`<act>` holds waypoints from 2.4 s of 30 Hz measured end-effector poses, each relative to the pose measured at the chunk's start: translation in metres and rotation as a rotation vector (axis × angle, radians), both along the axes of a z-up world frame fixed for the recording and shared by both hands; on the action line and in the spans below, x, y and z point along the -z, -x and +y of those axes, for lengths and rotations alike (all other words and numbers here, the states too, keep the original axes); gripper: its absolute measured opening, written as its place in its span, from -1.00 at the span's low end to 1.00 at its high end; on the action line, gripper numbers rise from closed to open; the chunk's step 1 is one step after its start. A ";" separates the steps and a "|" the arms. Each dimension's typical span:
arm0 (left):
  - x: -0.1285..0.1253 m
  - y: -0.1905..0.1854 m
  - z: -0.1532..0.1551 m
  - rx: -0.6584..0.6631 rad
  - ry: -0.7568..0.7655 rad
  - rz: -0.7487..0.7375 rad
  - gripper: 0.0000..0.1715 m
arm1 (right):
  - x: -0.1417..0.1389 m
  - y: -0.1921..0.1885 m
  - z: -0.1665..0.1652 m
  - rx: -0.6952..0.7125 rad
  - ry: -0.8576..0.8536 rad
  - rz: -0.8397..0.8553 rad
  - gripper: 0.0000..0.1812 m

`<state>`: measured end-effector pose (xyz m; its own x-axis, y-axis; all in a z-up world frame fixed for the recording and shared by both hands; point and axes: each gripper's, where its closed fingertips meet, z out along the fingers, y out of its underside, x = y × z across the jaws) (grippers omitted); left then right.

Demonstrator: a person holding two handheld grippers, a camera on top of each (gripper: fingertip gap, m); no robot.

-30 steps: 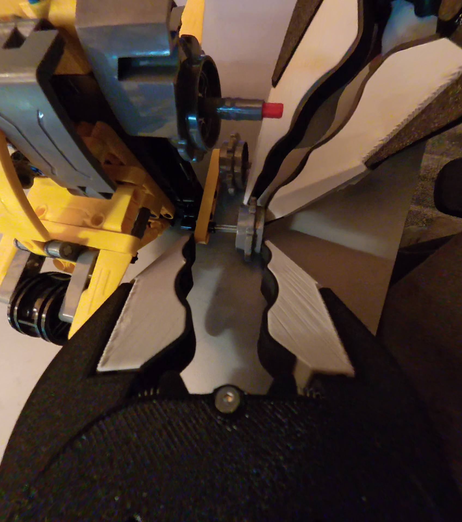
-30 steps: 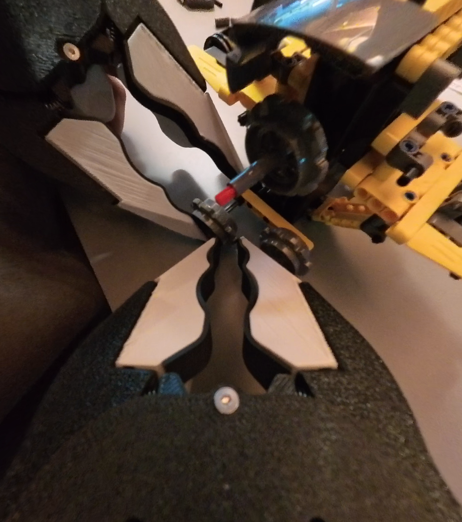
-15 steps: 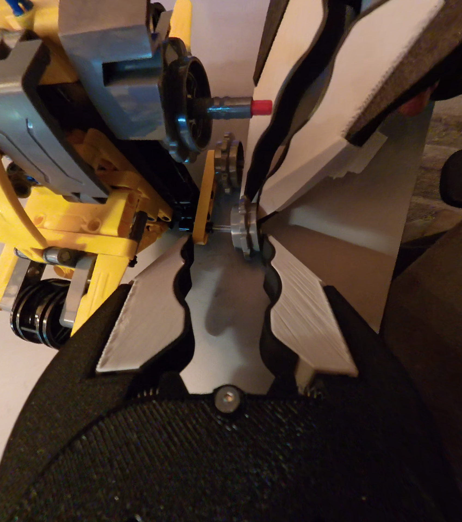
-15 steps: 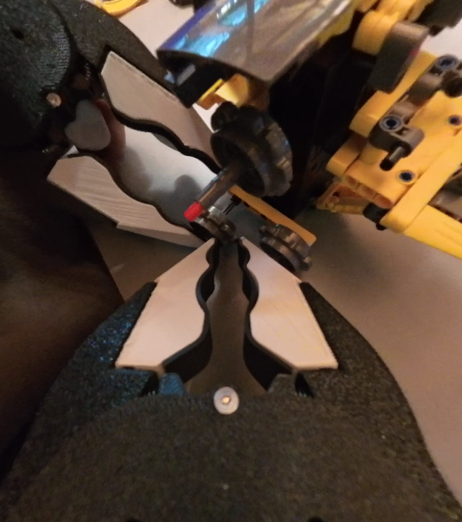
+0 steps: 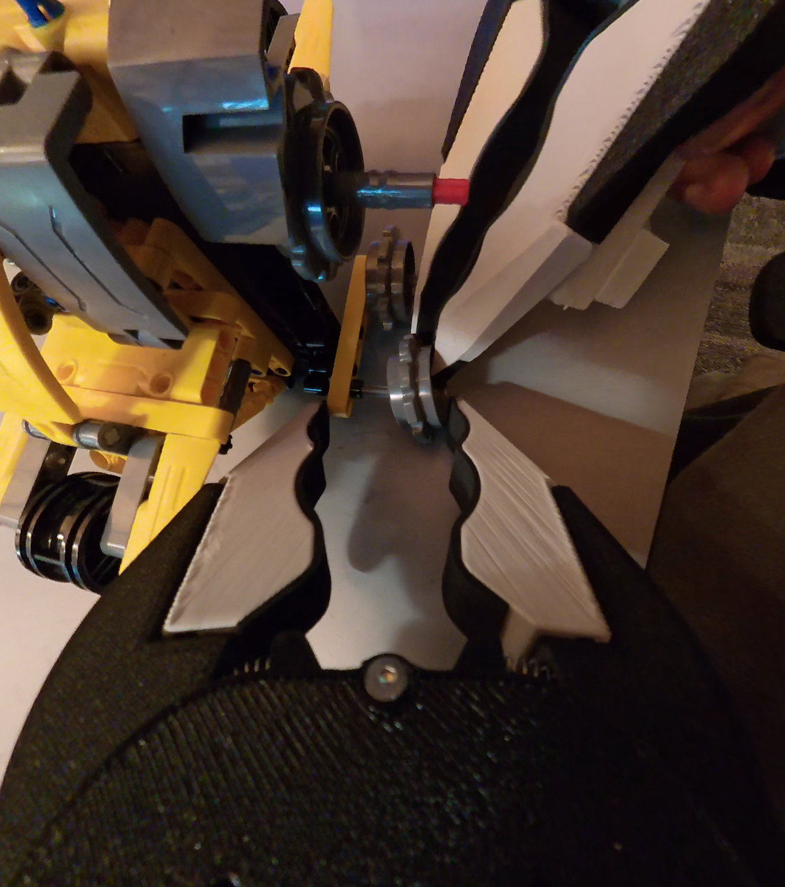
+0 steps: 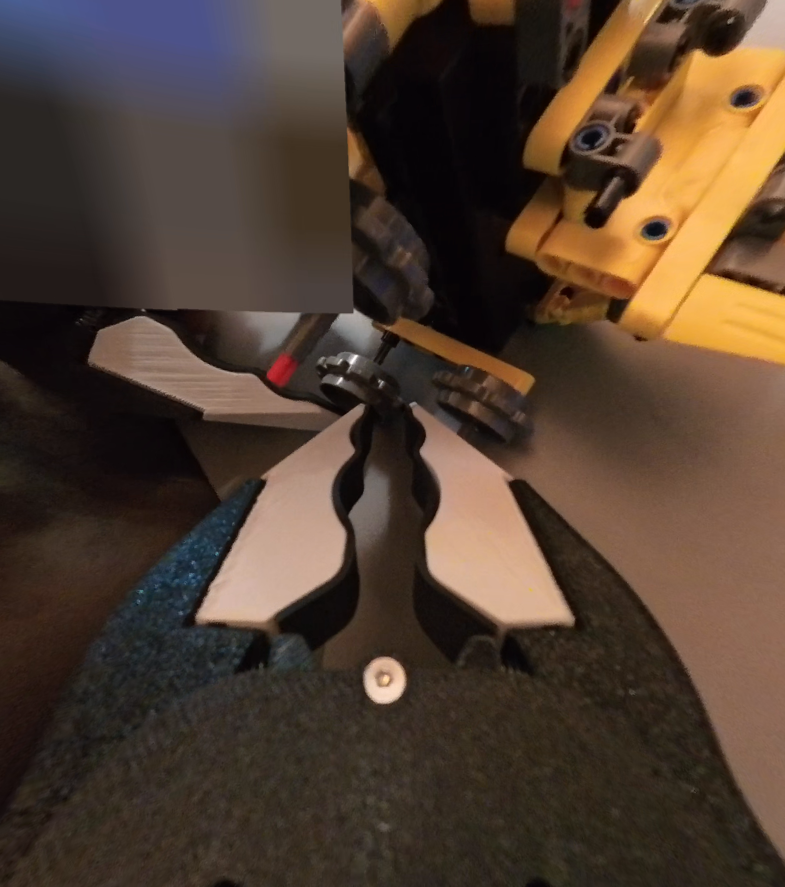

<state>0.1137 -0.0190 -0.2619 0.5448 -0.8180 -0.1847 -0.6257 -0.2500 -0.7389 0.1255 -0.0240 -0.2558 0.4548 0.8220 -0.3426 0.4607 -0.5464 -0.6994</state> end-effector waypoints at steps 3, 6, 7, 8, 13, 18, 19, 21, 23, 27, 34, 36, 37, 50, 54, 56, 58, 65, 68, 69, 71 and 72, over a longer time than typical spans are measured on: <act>0.000 0.001 0.001 -0.004 0.019 -0.012 -0.45 | 0.000 0.000 0.000 -0.008 -0.045 -0.016 -0.86; -0.002 0.002 0.002 -0.013 0.064 -0.046 -0.49 | 0.005 0.000 -0.004 -0.040 -0.108 -0.078 -0.94; -0.002 0.003 0.002 -0.016 0.077 -0.048 -0.50 | 0.006 0.002 -0.005 -0.047 -0.127 -0.088 -0.98; -0.002 0.003 0.002 -0.016 0.076 -0.044 -0.49 | 0.006 0.003 -0.005 -0.043 -0.147 -0.102 -0.97; -0.002 0.003 0.003 -0.014 0.059 -0.031 -0.48 | 0.008 0.003 -0.004 -0.037 -0.160 -0.095 -0.96; -0.001 0.003 0.003 -0.006 0.036 0.024 -0.48 | 0.009 0.001 -0.003 -0.055 -0.220 -0.130 -0.96; 0.000 0.003 0.003 -0.003 0.027 0.050 -0.48 | 0.009 0.000 -0.003 -0.064 -0.248 -0.150 -0.95; 0.001 0.003 0.003 0.003 0.007 0.086 -0.48 | 0.011 -0.001 -0.001 -0.074 -0.289 -0.181 -0.94; 0.001 0.003 0.004 0.005 -0.006 0.109 -0.49 | 0.012 -0.002 -0.002 -0.078 -0.295 -0.191 -0.93; 0.001 0.003 0.004 -0.001 -0.028 0.118 -0.51 | 0.011 -0.003 -0.003 -0.065 -0.277 -0.180 -0.92; 0.001 0.006 0.006 -0.025 -0.043 0.080 -0.66 | 0.010 -0.004 -0.001 -0.029 -0.305 -0.185 -0.82; 0.004 0.002 0.001 -0.010 0.011 0.024 -0.75 | 0.009 -0.003 0.000 -0.021 -0.320 -0.185 -0.85; 0.005 0.003 0.001 -0.020 0.029 0.013 -0.72 | 0.009 -0.004 0.000 -0.021 -0.323 -0.185 -0.85; -0.001 0.012 0.002 -0.036 0.102 -0.084 -0.66 | 0.001 -0.013 0.008 0.004 -0.366 -0.167 -0.93; -0.003 0.012 -0.002 -0.006 0.121 -0.107 -0.76 | -0.002 -0.013 0.006 0.007 -0.396 -0.163 -0.91; 0.000 0.012 -0.005 0.001 0.129 -0.092 -0.84 | -0.003 -0.013 0.003 0.004 -0.403 -0.159 -0.88; 0.002 0.013 -0.008 -0.005 0.135 -0.076 -0.85 | -0.003 -0.012 -0.002 -0.005 -0.414 -0.159 -0.85; 0.003 0.008 -0.024 0.011 0.161 -0.086 -0.92 | -0.006 -0.006 -0.018 -0.033 -0.491 -0.155 -0.72; 0.002 0.004 -0.029 0.020 0.161 -0.094 -0.89 | -0.002 -0.004 -0.020 -0.048 -0.532 -0.185 -0.61; 0.001 0.003 -0.031 0.023 0.162 -0.099 -0.88 | 0.000 -0.003 -0.021 -0.060 -0.553 -0.198 -0.59; -0.001 -0.001 -0.034 0.029 0.164 -0.111 -0.86 | 0.002 0.001 -0.022 -0.095 -0.613 -0.235 -0.57; -0.001 -0.003 -0.035 0.031 0.165 -0.112 -0.84 | 0.002 0.002 -0.021 -0.111 -0.652 -0.260 -0.59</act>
<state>0.1166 -0.0540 -0.2609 0.5286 -0.8488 0.0137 -0.5511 -0.3554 -0.7550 0.1237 -0.0454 -0.2582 0.3562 0.8689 0.3437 0.6862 0.0064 -0.7274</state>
